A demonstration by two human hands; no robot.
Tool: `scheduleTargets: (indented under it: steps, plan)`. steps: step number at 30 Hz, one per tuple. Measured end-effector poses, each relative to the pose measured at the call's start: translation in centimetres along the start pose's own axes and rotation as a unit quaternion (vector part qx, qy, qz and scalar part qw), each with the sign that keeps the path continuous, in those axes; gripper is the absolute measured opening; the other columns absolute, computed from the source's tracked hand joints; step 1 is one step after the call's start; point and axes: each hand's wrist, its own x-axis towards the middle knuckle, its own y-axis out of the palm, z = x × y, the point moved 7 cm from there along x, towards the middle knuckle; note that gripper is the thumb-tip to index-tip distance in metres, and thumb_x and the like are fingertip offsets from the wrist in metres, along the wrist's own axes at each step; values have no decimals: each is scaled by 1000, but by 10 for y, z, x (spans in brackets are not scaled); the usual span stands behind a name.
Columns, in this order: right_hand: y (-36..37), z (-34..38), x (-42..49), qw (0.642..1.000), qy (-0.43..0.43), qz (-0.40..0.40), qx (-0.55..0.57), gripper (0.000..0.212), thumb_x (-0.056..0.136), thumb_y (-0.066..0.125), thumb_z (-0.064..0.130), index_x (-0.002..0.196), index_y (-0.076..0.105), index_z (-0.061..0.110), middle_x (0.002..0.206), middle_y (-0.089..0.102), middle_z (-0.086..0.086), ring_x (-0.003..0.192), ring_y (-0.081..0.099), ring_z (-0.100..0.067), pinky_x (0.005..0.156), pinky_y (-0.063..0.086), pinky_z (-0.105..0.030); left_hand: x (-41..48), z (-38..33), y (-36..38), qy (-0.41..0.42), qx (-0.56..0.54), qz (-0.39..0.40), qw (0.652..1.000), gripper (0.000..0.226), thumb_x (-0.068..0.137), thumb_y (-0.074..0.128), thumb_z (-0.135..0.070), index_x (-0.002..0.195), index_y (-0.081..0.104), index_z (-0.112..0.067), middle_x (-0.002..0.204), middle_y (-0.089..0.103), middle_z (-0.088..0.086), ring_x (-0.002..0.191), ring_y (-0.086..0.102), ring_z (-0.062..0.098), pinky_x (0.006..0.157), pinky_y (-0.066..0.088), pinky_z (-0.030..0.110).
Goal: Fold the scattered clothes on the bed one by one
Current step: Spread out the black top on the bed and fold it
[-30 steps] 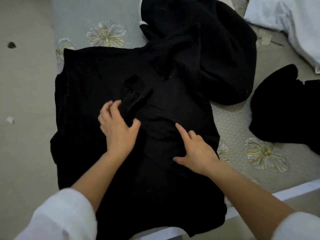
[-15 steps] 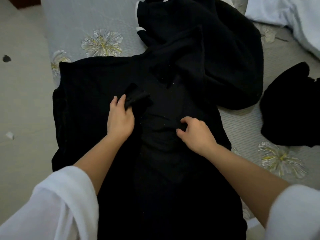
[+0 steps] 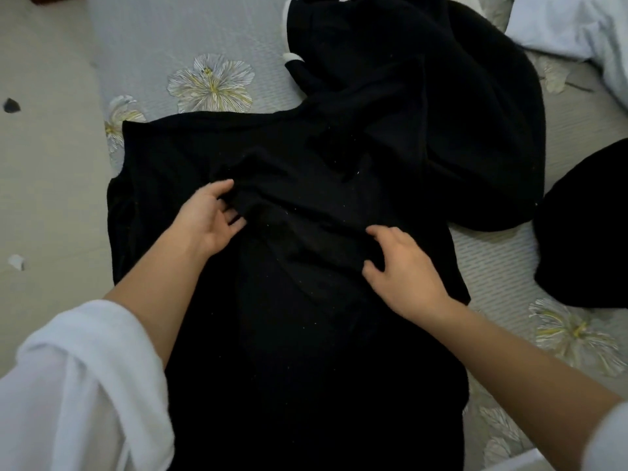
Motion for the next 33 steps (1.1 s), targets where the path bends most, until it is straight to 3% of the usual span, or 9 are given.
scheduleTargets:
  steps: [4,7,11,15,20,27,29,31,33]
  plan:
    - [8,8,-19,991,-87,-34,-99,52,88,57,31,137,45,16,143,41,-3,134,33,-19,106,29,-39,6,-25,9,88,-30,2,996,32,100,38,-8,113,55,-32,106,66,-4,89,67,13,64,57,28]
    - [15,17,-42,972,-164,-57,-156,47,79,58,39,118,59,14,133,52,-7,124,40,-23,97,31,-43,13,-51,4,158,-85,8,984,40,99,39,-6,132,52,-25,120,67,3,104,67,18,84,57,36]
    - [35,24,-74,950,-238,-24,-200,45,77,56,55,99,61,17,116,58,-4,110,47,-21,92,30,-41,15,-29,-14,61,48,-18,997,51,92,56,-11,139,44,-26,123,65,4,98,68,20,70,59,40]
    - [54,20,-87,954,-206,29,-215,40,75,52,56,81,64,18,109,58,-1,107,46,-21,90,30,-41,12,-9,-28,77,109,-68,989,83,83,63,-3,148,23,-36,138,51,-2,112,58,19,97,49,47]
    - [59,32,-98,951,-265,74,-138,25,78,55,43,66,60,22,103,54,5,105,48,-17,89,34,-34,-8,-16,-40,173,146,-117,967,76,88,54,4,149,25,-30,107,55,-13,101,59,9,89,53,32]
    - [23,-11,-76,993,-30,-64,-99,45,78,51,24,123,51,18,130,48,0,121,40,-21,96,27,-38,-49,1,-42,138,195,-71,968,89,89,58,-3,151,5,-39,118,55,-6,92,56,4,80,50,27]
    - [12,-41,-74,992,83,-41,-89,56,83,56,22,137,44,18,144,36,1,134,24,-19,107,21,-42,-66,11,-41,170,296,-125,932,87,87,61,-12,152,6,-32,137,41,6,108,52,17,96,46,35]
    - [2,-61,-75,988,137,-27,-66,49,84,59,23,133,50,22,146,35,1,136,19,-19,108,17,-43,-94,34,-25,228,477,-148,836,82,83,64,-18,150,18,-23,142,28,14,124,35,32,107,31,41]
    - [-9,-72,-75,988,144,-28,-43,36,83,61,21,119,61,25,143,38,1,134,20,-20,108,18,-42,-130,76,6,297,553,-63,775,65,79,64,-17,138,36,-19,132,39,10,118,39,31,102,37,42]
